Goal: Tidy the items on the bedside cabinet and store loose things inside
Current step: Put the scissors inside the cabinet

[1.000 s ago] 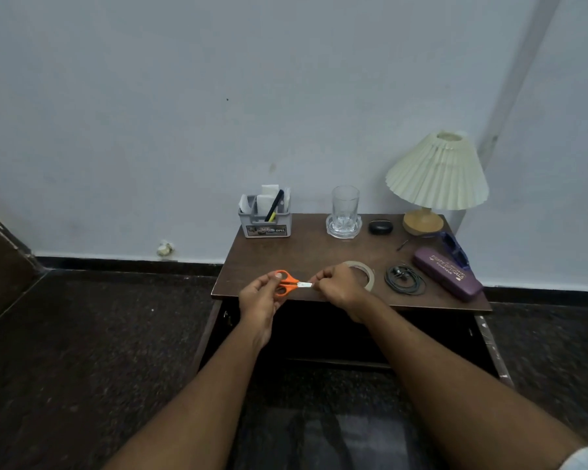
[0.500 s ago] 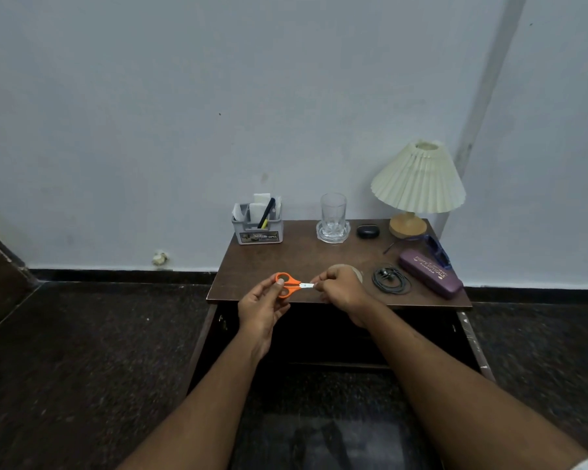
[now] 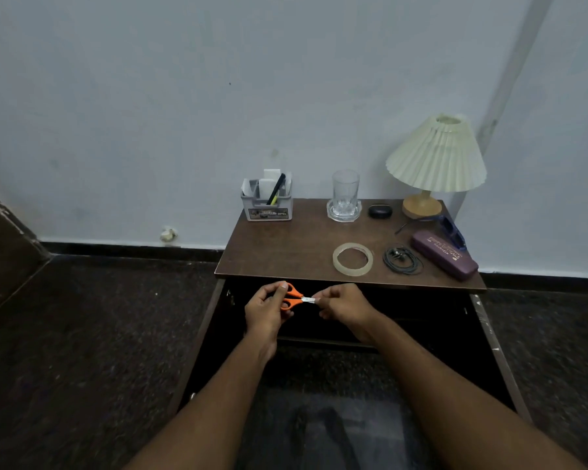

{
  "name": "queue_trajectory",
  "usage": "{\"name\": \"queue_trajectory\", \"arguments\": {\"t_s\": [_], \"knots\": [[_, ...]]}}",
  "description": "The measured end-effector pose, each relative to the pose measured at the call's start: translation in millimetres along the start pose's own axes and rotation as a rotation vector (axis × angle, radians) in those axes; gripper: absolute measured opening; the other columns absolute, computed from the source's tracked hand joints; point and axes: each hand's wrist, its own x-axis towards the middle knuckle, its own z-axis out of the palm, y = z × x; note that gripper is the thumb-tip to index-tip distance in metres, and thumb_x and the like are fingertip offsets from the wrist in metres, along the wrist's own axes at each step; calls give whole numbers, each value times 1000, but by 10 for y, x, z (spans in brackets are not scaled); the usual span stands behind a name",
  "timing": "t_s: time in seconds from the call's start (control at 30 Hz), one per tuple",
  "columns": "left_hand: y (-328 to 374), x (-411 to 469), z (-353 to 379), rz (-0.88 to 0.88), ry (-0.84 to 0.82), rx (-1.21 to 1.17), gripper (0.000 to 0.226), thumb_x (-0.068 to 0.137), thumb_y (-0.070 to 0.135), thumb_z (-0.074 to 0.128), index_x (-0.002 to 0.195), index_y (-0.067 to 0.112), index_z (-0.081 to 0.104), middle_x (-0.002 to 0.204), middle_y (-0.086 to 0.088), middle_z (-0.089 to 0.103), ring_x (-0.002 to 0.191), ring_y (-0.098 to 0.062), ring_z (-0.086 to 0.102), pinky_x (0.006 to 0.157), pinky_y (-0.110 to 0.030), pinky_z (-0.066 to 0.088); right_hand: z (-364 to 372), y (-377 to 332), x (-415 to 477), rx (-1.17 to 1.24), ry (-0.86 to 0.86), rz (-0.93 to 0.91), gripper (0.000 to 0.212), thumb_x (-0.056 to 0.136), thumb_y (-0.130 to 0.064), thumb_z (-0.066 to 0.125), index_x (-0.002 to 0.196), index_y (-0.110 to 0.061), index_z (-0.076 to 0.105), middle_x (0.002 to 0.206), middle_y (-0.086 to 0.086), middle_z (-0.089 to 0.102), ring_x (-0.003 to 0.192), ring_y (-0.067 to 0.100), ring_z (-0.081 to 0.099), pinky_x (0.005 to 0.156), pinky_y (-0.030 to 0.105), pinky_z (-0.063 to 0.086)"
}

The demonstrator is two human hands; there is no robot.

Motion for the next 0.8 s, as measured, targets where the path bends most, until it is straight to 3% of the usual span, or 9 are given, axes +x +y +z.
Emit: {"name": "queue_trajectory", "arguments": {"t_s": [0.17,0.4,0.53,0.67,0.8], "knots": [[-206,78,-133,-80,32,78,14,91,24,69,100,13,73,83,-8,68,74,-16,62,60,-30,55,77,218,110,19,21,26,10,93,-3,62,94,-1,72,79,11,68,61,12,59,60,23,53],[-442,256,-336,-273,-47,165,19,93,27,66,102,11,68,80,-9,70,64,-17,66,61,-30,57,251,492,412,93,107,79,10,89,3,65,84,-5,68,79,12,67,59,15,62,57,23,56],[-497,422,-365,-373,-71,117,8,95,21,62,99,15,62,80,-9,68,68,-20,66,64,-31,55,384,543,647,236,164,151,10,86,9,65,92,0,64,88,17,65,73,23,66,71,33,61],[-586,661,-388,-428,-77,4,3,94,14,62,97,15,60,84,-10,70,75,-22,68,67,-31,56,543,524,889,404,201,181,11,83,15,65,88,6,61,86,16,62,78,24,66,59,26,61],[-662,932,-372,-429,-34,-113,13,94,7,61,106,11,60,87,-11,70,69,-18,70,65,-29,59,739,537,1134,489,148,214,10,82,14,67,87,6,63,87,15,66,77,23,68,58,21,60]]}}
